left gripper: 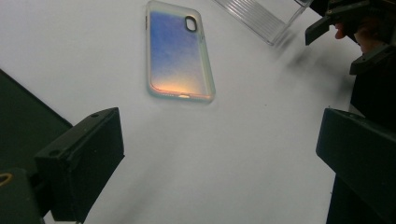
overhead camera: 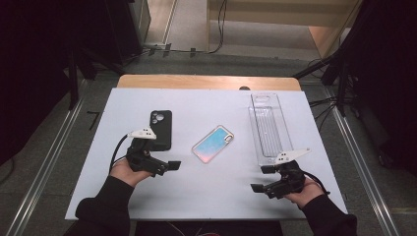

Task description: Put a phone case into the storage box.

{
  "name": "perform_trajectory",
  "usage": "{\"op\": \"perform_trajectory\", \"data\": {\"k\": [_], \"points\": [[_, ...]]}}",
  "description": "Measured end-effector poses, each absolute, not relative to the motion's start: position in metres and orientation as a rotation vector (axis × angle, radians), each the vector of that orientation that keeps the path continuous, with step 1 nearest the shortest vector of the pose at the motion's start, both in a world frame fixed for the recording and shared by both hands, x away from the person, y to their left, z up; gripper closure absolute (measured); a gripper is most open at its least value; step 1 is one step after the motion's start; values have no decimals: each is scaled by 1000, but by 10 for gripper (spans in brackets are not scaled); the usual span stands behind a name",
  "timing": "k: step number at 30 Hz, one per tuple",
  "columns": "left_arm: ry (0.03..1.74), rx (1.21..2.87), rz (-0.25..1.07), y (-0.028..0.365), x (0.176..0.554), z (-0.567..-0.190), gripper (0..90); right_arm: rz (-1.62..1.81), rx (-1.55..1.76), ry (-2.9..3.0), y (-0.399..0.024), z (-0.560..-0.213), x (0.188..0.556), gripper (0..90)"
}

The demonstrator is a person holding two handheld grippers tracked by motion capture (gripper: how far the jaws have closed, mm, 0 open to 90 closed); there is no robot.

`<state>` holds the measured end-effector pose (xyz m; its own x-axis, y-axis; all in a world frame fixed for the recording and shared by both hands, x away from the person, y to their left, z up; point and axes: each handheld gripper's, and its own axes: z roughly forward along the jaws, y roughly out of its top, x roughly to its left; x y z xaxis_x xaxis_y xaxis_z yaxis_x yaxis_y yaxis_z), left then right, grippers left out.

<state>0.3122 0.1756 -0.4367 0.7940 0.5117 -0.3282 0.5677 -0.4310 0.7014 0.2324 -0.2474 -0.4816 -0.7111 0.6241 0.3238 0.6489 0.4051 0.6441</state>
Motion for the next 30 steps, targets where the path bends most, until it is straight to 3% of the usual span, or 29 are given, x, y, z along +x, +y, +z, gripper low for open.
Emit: {"op": "perform_trajectory", "data": {"k": [30], "points": [[726, 2127, -58, 114, 366, -427, 13, -1213, -1192, -2620, -247, -481, 232, 136]]}}
